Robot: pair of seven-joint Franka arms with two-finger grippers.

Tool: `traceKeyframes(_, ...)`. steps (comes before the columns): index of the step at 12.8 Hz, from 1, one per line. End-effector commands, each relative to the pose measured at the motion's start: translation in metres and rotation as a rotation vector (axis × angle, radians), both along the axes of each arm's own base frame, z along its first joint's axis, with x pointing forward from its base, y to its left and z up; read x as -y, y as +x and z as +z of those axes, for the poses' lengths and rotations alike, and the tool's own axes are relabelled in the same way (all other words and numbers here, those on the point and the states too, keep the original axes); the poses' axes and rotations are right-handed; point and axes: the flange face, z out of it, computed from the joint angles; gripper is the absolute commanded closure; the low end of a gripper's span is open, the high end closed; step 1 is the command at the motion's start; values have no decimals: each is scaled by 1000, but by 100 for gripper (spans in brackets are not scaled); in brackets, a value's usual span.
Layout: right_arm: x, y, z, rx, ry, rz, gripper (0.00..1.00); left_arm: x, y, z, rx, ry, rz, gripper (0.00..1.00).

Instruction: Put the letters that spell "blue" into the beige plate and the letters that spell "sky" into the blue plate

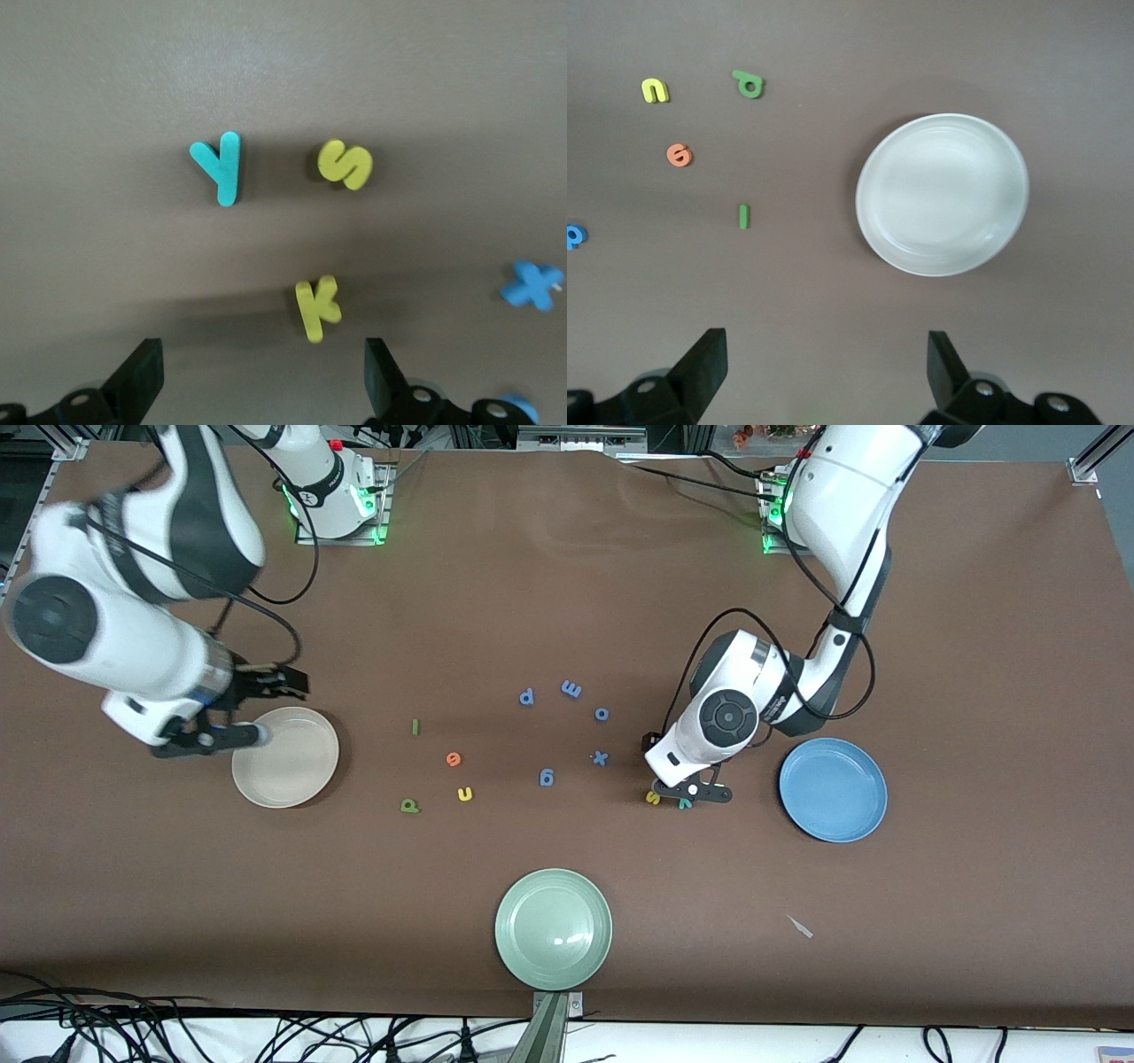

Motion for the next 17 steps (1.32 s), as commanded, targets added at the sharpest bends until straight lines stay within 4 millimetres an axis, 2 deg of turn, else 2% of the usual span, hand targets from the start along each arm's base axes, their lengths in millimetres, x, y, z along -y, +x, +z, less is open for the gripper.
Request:
traceKeyframes(1, -38, 0, -25, 8, -30, -67, 0, 20, -7, 0, 15, -4, 121, 0)
traceKeyframes(3, -62, -7, -50, 27, -44, -117, 0, 34, -16, -17, 33, 5, 124, 0)
traceKeyframes(4, -64, -13, -67, 38, -43, -133, 0, 33, -15, -17, 38, 5, 116, 10)
traceKeyframes(5, -67, -18, -79, 45, -37, -131, 0, 31, -14, -17, 38, 4, 115, 30)
traceKeyframes(6, -72, -24, -87, 45, -33, -126, 0, 31, -13, -17, 38, 4, 113, 44)
traceKeyframes(7, -74, -27, -94, 47, -30, -137, 0, 31, -13, -18, 38, 4, 111, 52)
traceKeyframes(10, -81, -44, -124, 58, -26, -159, 0, 29, -11, -29, 82, 26, 66, 50)
traceKeyframes(11, -81, -49, -133, 65, -22, -163, 0, 28, -10, -28, 83, 26, 69, 52)
traceKeyframes(12, -80, -55, -144, 80, -15, -162, 0, 28, -10, -29, 82, 26, 68, 64)
traceKeyframes(13, -77, -63, -156, 99, -6, -167, 0, 28, -11, -29, 78, 29, 66, 71)
traceKeyframes(15, -73, -83, -182, 140, 12, -187, 0, 25, -10, -26, 73, 26, 26, 72)
traceKeyframes(17, -75, -102, -205, 176, 35, -194, 0, 23, -12, -25, 58, 30, 37, 92)
